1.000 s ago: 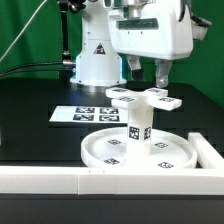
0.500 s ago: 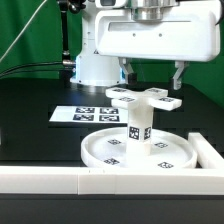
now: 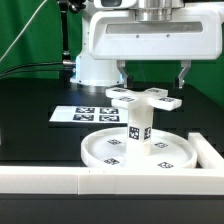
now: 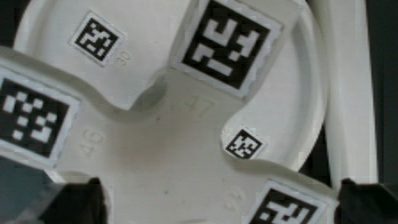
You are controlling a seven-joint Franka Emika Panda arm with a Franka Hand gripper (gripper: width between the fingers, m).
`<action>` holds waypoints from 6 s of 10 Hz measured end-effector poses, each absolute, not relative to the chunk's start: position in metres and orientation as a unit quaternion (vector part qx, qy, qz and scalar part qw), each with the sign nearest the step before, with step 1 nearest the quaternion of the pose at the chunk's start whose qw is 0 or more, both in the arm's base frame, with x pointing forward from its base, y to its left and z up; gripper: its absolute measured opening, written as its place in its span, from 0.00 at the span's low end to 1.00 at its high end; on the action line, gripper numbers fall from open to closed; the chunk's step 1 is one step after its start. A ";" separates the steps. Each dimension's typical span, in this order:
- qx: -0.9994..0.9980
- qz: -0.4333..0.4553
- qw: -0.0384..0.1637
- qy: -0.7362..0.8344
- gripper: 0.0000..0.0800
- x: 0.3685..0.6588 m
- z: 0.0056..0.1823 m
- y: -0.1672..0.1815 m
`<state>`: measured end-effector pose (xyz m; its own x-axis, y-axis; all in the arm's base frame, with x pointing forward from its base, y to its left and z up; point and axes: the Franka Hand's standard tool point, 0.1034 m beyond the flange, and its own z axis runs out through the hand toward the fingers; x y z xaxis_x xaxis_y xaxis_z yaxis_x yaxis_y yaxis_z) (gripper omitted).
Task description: Assemble round table
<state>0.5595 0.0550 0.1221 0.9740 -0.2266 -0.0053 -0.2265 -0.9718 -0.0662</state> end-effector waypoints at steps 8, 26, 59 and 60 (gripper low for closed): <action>-0.952 -0.020 0.007 -0.306 0.81 0.563 0.121 0.048; -0.697 0.012 -0.038 -0.716 0.81 0.555 0.111 0.039; -0.993 0.018 -0.007 0.118 0.55 0.543 0.101 0.042; -0.988 0.018 -0.001 0.152 0.55 0.543 0.101 0.042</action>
Offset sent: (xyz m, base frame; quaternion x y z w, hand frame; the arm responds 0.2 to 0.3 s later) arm 0.0035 0.0085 -0.0015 0.0090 -0.0193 -0.3470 0.9376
